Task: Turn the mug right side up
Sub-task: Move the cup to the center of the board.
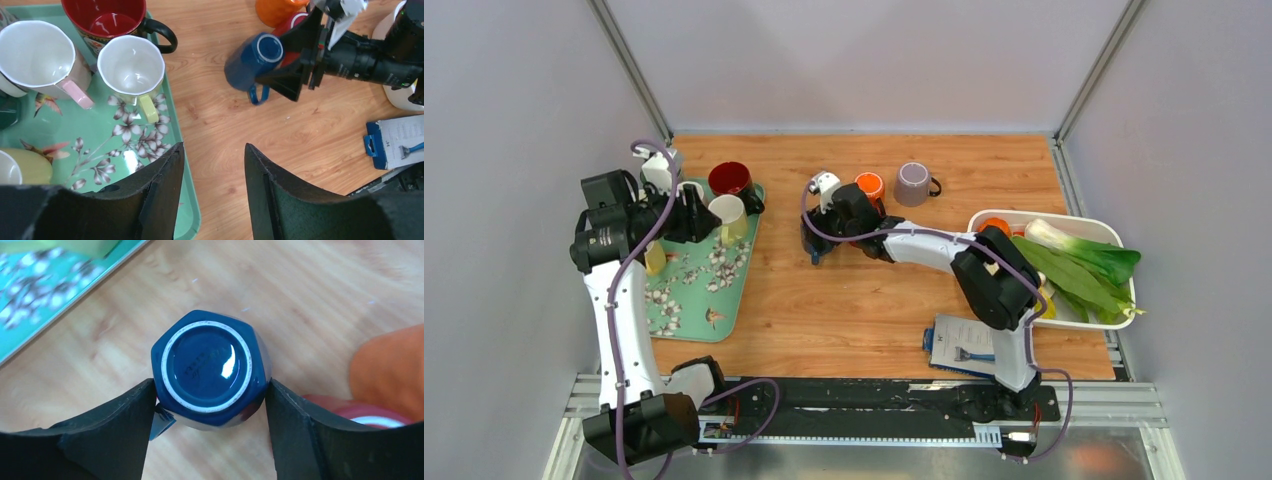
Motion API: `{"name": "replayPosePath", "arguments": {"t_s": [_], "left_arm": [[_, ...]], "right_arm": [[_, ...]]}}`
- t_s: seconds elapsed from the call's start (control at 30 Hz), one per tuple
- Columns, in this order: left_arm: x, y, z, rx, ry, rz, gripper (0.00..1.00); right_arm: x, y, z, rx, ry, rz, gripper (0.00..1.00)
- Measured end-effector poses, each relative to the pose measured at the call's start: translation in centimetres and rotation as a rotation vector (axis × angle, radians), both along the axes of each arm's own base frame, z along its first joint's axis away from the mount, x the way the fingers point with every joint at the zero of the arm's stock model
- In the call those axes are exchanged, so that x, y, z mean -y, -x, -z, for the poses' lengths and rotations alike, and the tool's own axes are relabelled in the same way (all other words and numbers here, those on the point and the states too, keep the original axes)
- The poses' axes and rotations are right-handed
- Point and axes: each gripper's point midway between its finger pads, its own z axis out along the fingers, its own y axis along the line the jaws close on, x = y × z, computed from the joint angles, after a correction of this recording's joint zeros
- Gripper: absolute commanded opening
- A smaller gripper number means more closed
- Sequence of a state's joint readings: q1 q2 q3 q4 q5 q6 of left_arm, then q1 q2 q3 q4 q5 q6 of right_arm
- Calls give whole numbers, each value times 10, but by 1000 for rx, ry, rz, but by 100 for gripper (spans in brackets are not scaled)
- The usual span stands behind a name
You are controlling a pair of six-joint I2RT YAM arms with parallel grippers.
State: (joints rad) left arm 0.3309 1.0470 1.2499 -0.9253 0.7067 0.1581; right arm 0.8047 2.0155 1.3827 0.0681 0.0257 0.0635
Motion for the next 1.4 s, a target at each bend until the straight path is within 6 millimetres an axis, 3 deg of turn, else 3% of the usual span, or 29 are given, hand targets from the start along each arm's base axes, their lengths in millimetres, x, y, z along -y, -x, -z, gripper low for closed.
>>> {"name": "replayPosePath", "arguments": {"t_s": [0.17,0.3,0.4,0.67,0.77,0.93,1.2,1.27,1.4], "left_arm": [[4,1,6,-22,34,-1,54],[5,2,10,-36,50,-4,54],[6,1,11,-36,54,-3,54],[7,0,12,-35,62,0,54],[9,0,11,-35,66,2,54],[9,1,10,-34,70,0,54],[12,7,5,-13,65,2,53],[13,9,5,-14,65,3,53],[13,10,5,-14,63,1,53]], "right_arm": [[-3,54,-1,-32,-17,-270,68],[4,88,2,13,32,-457,91],[12,99,-1,66,72,-524,100],[22,109,-39,147,43,-530,100],[28,125,-36,109,28,-523,100],[30,155,-12,15,41,-506,100],[36,134,1,-54,18,-275,100],[40,128,15,-78,41,-224,96],[44,123,23,-90,54,-205,91]]}}
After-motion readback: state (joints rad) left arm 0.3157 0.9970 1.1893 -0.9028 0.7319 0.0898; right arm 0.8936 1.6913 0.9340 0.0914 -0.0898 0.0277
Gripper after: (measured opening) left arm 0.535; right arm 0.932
